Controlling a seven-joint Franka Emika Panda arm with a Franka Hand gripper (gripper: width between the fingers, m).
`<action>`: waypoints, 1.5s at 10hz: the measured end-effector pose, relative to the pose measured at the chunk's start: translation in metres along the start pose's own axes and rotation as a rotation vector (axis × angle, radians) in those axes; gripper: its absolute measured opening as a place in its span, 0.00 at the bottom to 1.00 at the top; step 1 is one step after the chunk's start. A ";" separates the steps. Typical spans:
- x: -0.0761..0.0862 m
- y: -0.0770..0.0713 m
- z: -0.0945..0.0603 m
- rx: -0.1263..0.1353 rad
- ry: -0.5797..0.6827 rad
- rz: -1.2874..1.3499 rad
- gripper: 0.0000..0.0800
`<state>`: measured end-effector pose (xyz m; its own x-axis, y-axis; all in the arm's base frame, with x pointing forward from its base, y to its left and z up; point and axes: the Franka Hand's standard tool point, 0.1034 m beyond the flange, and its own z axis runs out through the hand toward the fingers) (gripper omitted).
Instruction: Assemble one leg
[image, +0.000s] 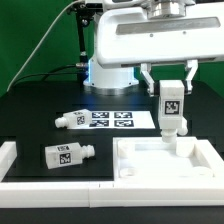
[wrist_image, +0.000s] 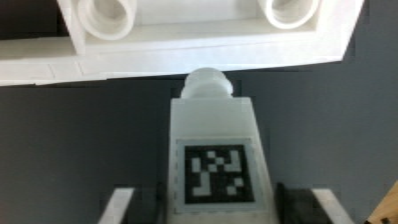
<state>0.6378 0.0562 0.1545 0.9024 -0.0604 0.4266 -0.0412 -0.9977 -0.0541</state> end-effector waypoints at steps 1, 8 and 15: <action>-0.001 -0.009 0.003 0.005 0.014 0.006 0.36; -0.017 -0.027 0.023 0.009 -0.010 -0.011 0.36; -0.034 -0.045 0.043 0.013 -0.023 -0.038 0.36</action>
Offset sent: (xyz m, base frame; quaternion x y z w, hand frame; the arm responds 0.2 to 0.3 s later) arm 0.0024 0.0025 -0.0217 -0.0209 -0.0340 0.0166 0.9991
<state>0.6278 0.1041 0.1036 0.9129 -0.0218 0.4075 -0.0016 -0.9988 -0.0498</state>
